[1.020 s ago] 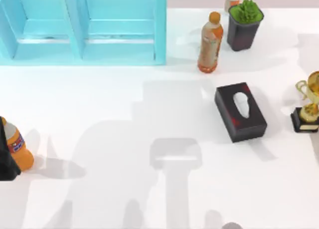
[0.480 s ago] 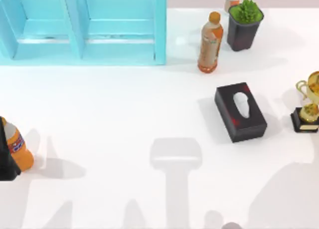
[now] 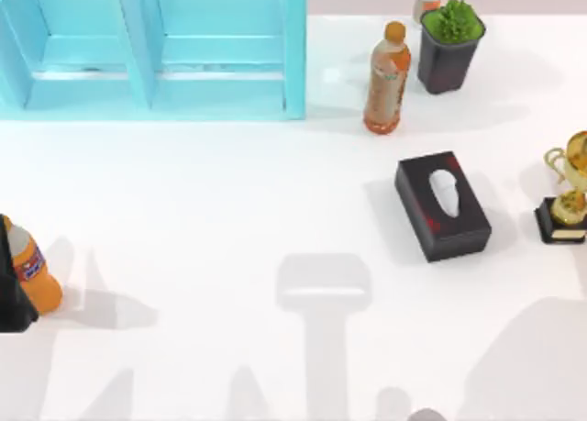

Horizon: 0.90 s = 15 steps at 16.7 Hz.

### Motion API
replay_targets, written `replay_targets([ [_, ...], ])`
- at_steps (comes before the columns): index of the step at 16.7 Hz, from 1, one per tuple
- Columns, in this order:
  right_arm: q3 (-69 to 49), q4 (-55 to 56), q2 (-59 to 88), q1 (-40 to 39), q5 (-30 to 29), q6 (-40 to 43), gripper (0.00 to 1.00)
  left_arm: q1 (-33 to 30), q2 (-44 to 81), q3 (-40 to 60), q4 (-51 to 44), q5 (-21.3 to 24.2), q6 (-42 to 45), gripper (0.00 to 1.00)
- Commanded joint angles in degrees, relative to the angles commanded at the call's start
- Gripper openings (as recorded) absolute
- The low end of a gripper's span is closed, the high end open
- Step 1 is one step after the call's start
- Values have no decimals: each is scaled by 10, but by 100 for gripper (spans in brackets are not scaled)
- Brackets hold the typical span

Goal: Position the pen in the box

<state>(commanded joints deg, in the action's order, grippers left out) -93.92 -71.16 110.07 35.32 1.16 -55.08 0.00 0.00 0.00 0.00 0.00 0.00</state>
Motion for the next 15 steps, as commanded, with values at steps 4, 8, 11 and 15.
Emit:
replay_targets([
  [4,58,37,2,-37,-17,-26,0,0,0,0,0,0,0,100],
  [8,121,94,-4,-51,-25,-41,0,0,0,0,0,0,0,100],
  [11,141,128,-14,-40,-4,-42,0,0,0,0,0,0,0,100],
  [15,142,131,-15,-38,-1,-42,0,0,0,0,0,0,0,100],
])
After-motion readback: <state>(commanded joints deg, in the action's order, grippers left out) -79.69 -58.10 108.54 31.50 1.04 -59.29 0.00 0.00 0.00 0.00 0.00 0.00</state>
